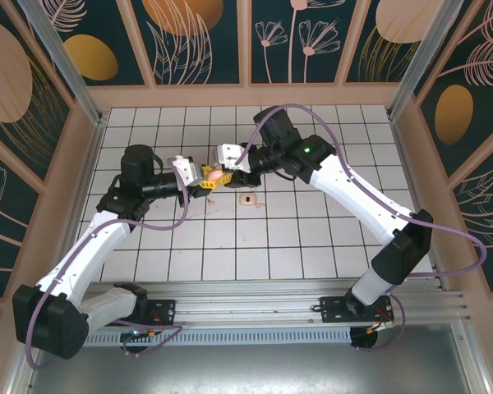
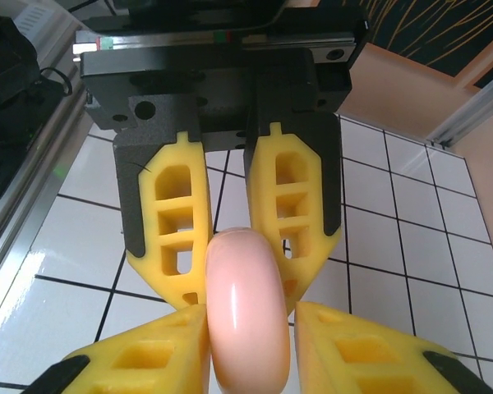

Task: Insert the wireless bluetooth earbuds into the charging case

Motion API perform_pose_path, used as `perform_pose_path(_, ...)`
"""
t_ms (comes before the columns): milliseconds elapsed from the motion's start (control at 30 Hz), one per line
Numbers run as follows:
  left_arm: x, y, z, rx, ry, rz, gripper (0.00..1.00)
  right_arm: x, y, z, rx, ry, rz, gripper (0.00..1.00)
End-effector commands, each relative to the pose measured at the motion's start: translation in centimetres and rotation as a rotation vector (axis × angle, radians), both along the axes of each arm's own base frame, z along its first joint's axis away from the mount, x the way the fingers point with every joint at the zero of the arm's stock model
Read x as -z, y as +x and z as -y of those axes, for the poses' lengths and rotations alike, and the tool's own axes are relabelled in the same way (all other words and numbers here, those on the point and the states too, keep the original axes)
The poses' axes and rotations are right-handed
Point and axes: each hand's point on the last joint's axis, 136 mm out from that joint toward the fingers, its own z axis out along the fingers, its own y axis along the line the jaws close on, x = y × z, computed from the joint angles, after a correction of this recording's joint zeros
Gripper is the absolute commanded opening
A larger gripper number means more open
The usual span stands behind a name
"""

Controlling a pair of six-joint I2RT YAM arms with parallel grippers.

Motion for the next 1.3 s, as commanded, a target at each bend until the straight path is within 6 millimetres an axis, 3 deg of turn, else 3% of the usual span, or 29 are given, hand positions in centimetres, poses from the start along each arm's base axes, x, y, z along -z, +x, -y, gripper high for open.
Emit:
perform_pose_path(0, -1.2, -1.3, 0.4, 0.063, -0.027, 0.014, 0.22, -3.5, 2.0, 0.3, 0.061, 0.113, 0.085, 0.32)
perform_pose_path(867, -1.2, -1.4, 0.6, 0.067, -0.034, 0.005, 0.22, -5.0, 2.4, 1.5, 0.088, 0.193, 0.072, 0.35)
perform_pose_path(1267, -1.3, -0.9, 1.1, 0.066, -0.133, -0.118, 0.23, -6.4, 1.3, 2.9, 0.109, 0.296, 0.016, 0.37)
